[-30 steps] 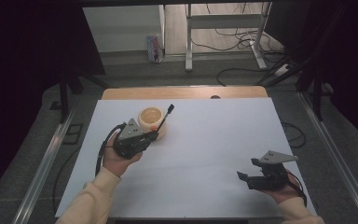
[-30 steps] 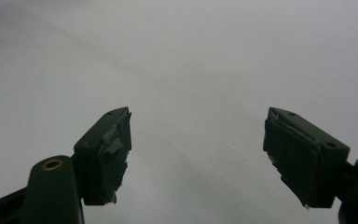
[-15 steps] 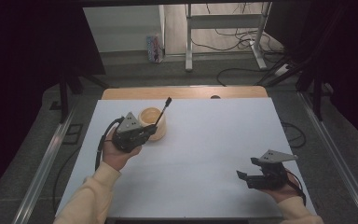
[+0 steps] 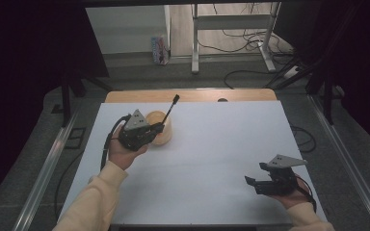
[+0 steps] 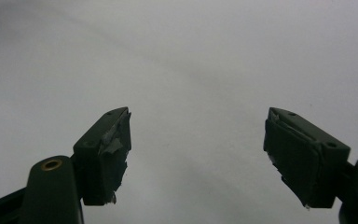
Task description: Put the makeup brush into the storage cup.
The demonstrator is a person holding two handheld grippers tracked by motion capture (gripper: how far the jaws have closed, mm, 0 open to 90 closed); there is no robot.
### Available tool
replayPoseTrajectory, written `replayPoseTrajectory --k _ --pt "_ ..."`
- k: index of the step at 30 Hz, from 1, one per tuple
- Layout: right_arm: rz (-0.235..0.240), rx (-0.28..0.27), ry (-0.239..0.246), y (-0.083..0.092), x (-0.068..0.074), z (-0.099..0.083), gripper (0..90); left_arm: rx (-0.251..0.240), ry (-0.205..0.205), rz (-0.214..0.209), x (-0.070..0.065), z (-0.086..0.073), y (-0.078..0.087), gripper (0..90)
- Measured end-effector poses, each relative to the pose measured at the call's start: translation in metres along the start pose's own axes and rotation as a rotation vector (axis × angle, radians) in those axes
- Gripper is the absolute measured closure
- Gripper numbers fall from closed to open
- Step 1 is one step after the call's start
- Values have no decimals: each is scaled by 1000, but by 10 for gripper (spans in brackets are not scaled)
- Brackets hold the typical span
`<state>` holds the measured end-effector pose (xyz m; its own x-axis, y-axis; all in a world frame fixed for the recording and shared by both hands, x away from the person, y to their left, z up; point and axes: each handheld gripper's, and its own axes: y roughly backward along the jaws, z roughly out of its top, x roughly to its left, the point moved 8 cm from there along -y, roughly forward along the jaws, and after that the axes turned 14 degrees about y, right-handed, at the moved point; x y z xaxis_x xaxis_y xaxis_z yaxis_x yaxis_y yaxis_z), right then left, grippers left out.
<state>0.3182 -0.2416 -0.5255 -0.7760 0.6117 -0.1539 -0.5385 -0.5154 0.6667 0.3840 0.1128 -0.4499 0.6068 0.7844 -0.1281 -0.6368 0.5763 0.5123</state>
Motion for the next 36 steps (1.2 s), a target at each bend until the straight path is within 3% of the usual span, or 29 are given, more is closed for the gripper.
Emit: replayPoseTrajectory --k 6,36 --pt "-4 2 1 0 -1 -1 230 -13 8 2 4 8 0 853" --pt "3 12 2 -3 0 -2 223 -19 61 58 42 18 -17 853"
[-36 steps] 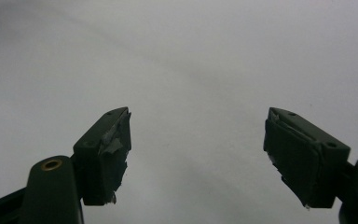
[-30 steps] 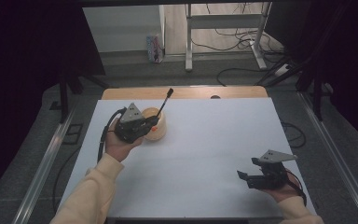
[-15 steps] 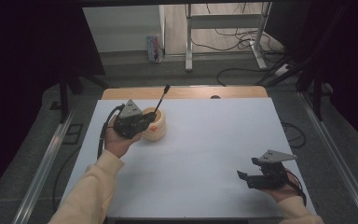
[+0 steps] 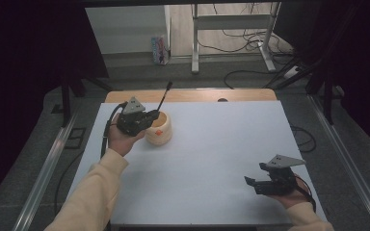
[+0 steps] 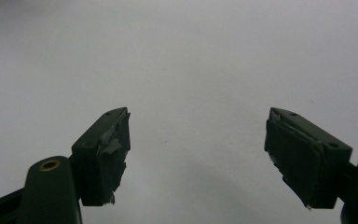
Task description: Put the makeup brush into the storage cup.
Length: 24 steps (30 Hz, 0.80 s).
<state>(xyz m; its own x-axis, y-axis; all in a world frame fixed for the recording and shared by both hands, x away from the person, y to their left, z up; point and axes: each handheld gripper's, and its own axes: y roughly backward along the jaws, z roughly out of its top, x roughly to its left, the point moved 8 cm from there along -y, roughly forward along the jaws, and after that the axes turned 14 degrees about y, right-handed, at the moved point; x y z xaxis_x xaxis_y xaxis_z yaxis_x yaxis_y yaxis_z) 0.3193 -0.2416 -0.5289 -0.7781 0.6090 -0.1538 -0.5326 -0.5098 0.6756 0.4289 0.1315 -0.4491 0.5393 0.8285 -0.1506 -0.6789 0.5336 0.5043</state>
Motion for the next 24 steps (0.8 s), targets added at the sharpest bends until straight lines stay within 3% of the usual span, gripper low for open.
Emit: replayPoseTrajectory --k 24 --pt "-2 8 -3 -1 -1 -2 222 -18 58 22 23 -1 -25 853"
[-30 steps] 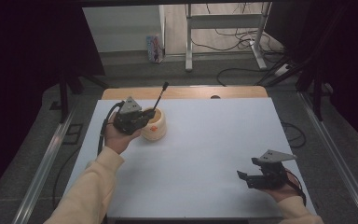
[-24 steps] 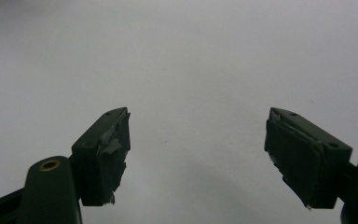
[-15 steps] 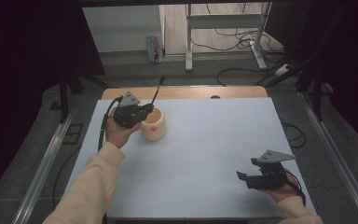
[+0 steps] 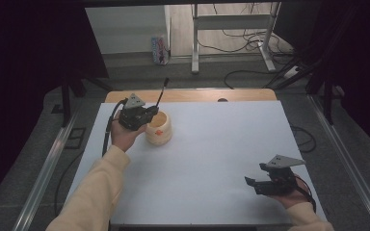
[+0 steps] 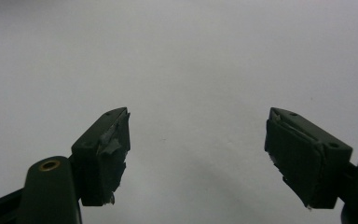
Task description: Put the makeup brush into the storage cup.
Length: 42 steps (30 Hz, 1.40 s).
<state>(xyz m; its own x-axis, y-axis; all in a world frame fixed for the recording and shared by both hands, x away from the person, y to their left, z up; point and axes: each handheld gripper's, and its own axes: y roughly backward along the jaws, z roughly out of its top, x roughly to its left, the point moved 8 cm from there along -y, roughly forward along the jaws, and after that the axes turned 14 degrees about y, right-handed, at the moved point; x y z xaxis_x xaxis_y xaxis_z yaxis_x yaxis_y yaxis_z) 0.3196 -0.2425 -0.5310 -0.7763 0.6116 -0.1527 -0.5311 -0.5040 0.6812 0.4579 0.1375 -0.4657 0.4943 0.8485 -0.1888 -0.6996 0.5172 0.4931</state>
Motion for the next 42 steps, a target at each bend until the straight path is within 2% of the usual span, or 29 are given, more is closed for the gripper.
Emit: replayPoseTrajectory --k 18,22,30,42 --pt "-2 10 -1 -1 0 -2 219 27 46 15 19 -8 -24 852" --pt "-3 11 -3 -1 -1 -3 218 23 61 4 21 -12 -28 852" --pt "-5 14 -5 -2 -1 -3 218 19 70 0 20 -11 -33 853" --pt "-3 15 -1 -2 0 -3 218 39 88 2 24 -22 -37 853"
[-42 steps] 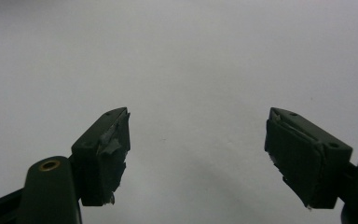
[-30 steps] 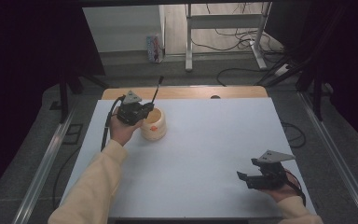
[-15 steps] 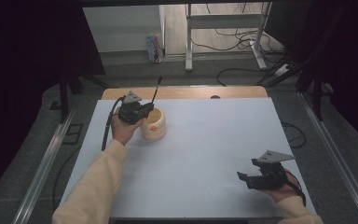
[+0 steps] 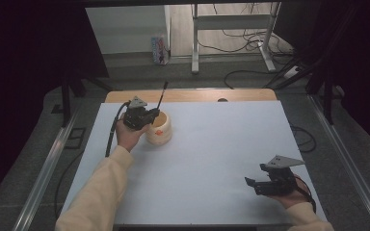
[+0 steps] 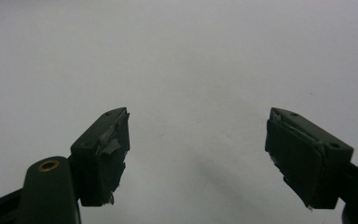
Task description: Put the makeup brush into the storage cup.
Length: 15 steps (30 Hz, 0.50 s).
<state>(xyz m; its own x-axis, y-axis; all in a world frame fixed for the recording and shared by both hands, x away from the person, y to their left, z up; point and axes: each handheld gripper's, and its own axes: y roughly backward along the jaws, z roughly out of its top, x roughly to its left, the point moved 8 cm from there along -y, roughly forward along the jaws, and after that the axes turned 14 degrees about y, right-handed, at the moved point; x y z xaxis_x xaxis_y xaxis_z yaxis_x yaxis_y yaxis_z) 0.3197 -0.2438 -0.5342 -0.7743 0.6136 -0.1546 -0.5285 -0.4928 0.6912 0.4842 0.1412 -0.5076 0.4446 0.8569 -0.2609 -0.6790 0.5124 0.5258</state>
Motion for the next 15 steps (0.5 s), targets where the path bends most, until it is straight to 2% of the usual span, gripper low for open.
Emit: replayPoseTrajectory --k 12,15 --pt "-1 2 0 0 0 0 218 17 -7 -8 0 -8 -1 852" --pt "-3 -1 -1 1 0 0 218 21 3 -12 2 -12 -2 851"
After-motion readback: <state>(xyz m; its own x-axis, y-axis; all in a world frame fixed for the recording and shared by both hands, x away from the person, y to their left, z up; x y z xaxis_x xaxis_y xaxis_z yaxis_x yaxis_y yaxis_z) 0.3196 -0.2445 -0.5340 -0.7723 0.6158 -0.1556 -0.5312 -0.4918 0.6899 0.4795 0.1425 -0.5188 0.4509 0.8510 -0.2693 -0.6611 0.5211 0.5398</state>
